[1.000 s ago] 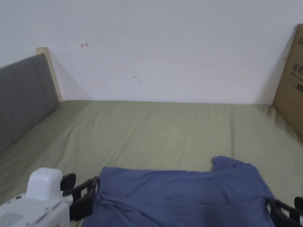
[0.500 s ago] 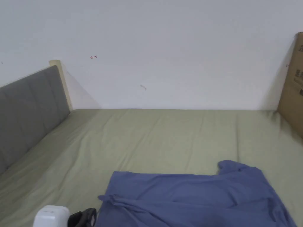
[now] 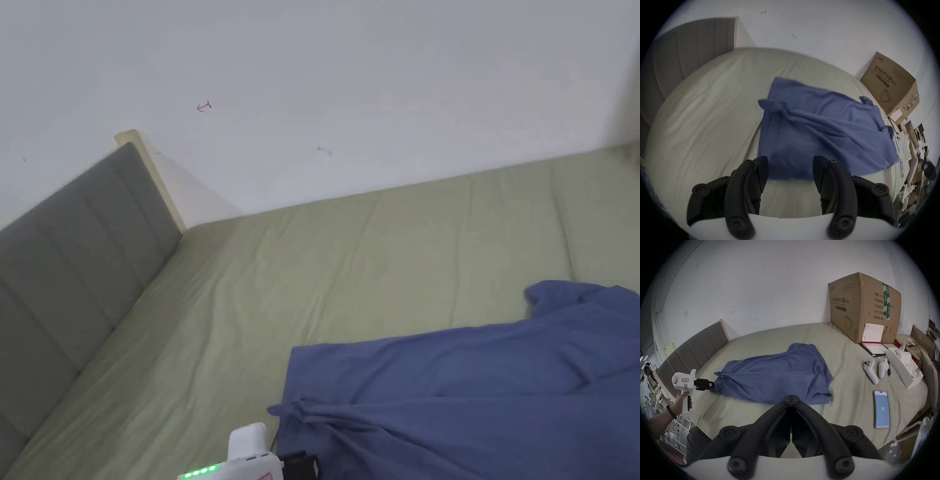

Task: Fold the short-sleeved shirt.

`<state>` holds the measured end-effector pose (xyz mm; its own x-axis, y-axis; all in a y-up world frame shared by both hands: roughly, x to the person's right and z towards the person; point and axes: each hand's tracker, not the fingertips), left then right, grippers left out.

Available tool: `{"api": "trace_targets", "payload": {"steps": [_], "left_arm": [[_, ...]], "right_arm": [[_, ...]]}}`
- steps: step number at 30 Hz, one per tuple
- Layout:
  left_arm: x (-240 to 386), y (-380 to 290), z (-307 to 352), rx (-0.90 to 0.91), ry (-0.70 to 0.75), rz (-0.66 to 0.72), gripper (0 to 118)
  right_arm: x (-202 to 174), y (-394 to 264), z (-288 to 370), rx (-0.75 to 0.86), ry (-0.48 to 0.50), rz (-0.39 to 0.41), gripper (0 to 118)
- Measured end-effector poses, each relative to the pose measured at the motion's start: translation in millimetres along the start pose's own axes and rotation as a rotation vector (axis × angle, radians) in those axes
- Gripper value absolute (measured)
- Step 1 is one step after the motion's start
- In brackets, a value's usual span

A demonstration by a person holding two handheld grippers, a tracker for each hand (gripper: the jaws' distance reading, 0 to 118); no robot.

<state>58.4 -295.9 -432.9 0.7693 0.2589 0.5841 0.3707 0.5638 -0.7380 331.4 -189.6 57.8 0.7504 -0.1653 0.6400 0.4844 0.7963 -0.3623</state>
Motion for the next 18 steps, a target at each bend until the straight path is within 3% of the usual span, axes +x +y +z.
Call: {"api": "trace_targets", "payload": {"steps": [1, 3, 7, 10, 11, 12, 14, 18], "left_arm": [[1, 0, -8, -0.027, 0.038, 0.006, 38], [5, -4, -14, -0.008, 0.073, -0.013, 33], [13, -7, -24, -0.032, 0.061, -0.032, 7], [20, -4, -22, -0.049, 0.087, -0.089, 4], [22, -5, -23, -0.056, 0.094, -0.125, 4], [23, -5, -24, -0.059, 0.097, -0.132, 4], [22, -4, -24, -0.058, 0.099, -0.118, 4], [20, -6, -23, -0.051, 0.094, -0.108, 4]], "right_arm": [[2, -1, 0, -0.009, -0.012, -0.005, 0], [7, -5, -2, -0.023, -0.030, -0.016, 0], [15, -4, -10, -0.045, -0.042, -0.030, 0], [22, 2, -29, -0.023, -0.066, -0.045, 0], [27, 4, -43, -0.025, -0.081, -0.066, 4], [34, 6, -60, -0.048, -0.093, -0.102, 20], [47, 7, -100, -0.081, -0.075, -0.161, 67], [66, 4, -182, -0.166, -0.145, -0.208, 68]]}}
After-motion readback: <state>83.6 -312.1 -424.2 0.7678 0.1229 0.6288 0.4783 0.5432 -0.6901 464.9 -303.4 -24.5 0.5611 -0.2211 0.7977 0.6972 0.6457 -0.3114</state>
